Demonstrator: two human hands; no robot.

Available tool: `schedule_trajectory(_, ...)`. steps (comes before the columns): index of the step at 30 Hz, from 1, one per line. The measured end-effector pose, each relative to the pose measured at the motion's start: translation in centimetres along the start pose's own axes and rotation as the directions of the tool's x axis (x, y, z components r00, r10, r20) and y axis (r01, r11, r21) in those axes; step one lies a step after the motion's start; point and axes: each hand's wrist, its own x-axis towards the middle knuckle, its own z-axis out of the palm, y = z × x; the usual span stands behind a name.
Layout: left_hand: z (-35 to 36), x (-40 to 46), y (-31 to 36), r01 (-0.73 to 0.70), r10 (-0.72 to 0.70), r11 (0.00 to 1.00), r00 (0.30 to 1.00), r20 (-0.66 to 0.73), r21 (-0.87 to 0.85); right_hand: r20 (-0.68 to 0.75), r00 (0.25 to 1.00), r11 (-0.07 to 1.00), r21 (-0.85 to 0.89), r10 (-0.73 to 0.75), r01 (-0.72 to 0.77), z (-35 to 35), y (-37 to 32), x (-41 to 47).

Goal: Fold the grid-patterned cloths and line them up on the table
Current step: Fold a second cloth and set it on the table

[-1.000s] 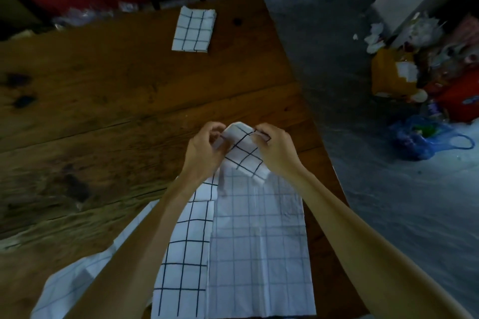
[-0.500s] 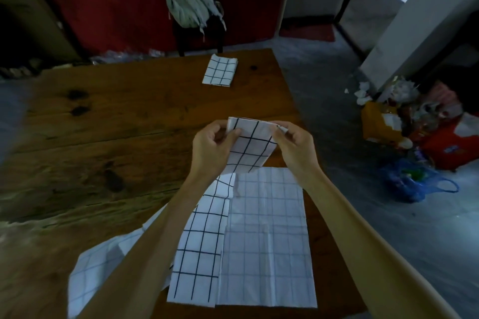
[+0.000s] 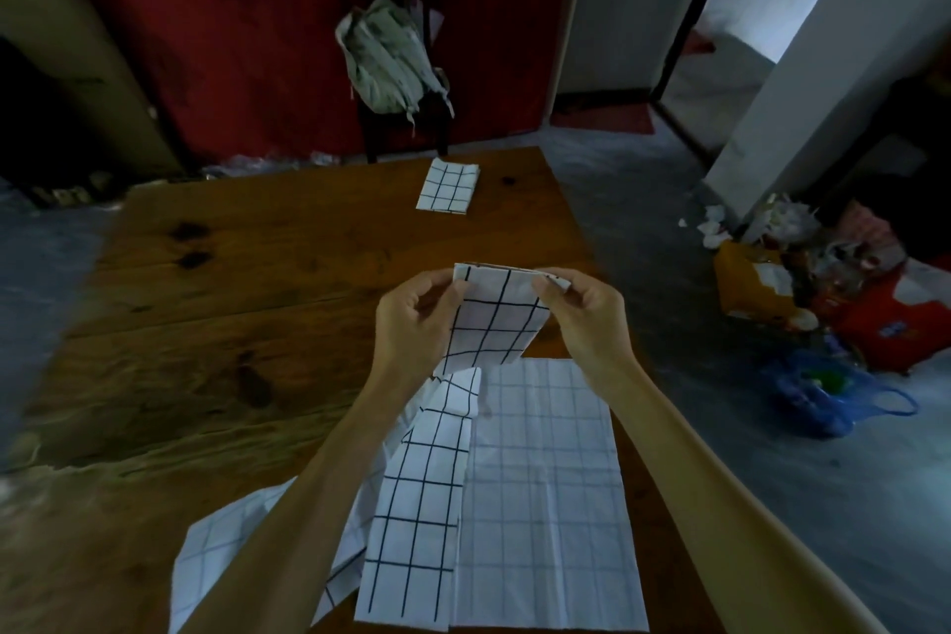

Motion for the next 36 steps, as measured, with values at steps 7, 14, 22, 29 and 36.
schedule_trajectory(7,-0.4,0.3,0.4,-0.018,0.021,0.998,0.998,-0.059,0.055,-0.005,1.0,0.999,-0.047,-0.016,0.015,-0.6,-0.8,-0.5)
schedule_trajectory(14,-0.5,-0.2,1.0,0.018,-0.014,0.998,0.998,-0.056,0.066,-0.01,0.997,0.987,-0.142,-0.074,0.072,-1.2,-1.6,-1.3)
schedule_trajectory(22,-0.8,0.8,3.6,-0.548,0.435,0.655,0.836,0.333,0.52,0.102,0.975,0.956,-0.2,-0.196,0.213,-0.7,-3.5,-2.7)
schedule_trajectory(29,-1.8,1.0,3.1,-0.449,0.386,0.815,0.892,0.235,0.367,0.118,0.968,0.947,-0.212,-0.223,0.243,0.2,-3.6,-3.2)
schedule_trajectory(36,-2.1,1.3,3.1,-0.48,0.389,0.787,0.874,0.292,0.388,0.172,0.937,0.887,-0.308,-0.304,0.344,0.7,-3.0,-2.9)
